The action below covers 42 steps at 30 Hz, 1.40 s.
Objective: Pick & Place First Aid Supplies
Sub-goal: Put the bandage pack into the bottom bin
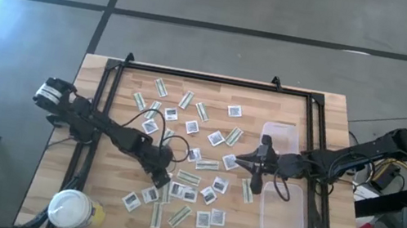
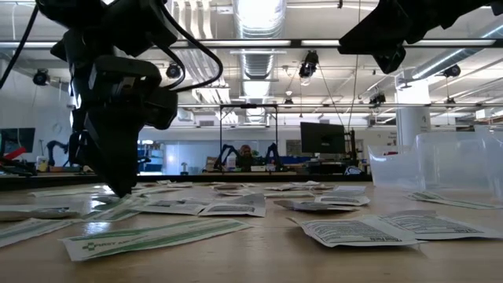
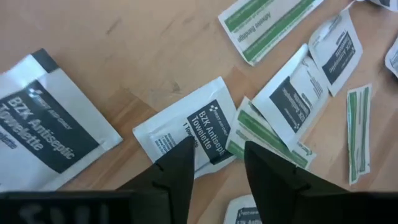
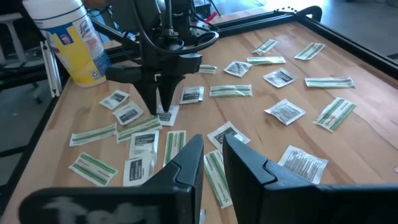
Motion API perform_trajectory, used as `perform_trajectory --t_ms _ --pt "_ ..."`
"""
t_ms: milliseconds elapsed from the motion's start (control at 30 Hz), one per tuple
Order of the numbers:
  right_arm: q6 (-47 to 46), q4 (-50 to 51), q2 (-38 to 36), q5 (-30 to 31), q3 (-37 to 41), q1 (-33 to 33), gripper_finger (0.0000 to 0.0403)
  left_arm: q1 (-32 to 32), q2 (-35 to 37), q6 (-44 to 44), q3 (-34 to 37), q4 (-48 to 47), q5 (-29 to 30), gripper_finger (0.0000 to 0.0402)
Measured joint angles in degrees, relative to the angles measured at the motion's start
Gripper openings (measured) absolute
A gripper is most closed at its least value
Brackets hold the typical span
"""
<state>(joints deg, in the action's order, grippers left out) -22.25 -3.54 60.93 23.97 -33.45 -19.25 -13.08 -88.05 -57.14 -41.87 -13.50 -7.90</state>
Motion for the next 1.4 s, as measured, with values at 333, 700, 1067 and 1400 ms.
perform_trajectory --t_ms 333,700,1067,1400 --pt "0.0 0.1 0.0 0.0 0.0 0.0 0.0056 0.0 0.2 3.3 -1.9 0.0 -4.8 0.0151" --pt "0.0 0.1 0.0 0.0 0.0 0.0 0.0056 0.2 0.2 3.4 -1.9 0.0 -1.5 0.0151" --pt "0.0 0.0 0.0 0.0 0.0 0.0 0.0056 0.2 -2.3 3.2 -1.6 1.5 -1.6 0.0151" --pt "0.0 0.1 0.0 0.0 0.2 0.0 0.0057 0.1 -3.0 2.0 -1.6 2.6 -4.2 0.0151"
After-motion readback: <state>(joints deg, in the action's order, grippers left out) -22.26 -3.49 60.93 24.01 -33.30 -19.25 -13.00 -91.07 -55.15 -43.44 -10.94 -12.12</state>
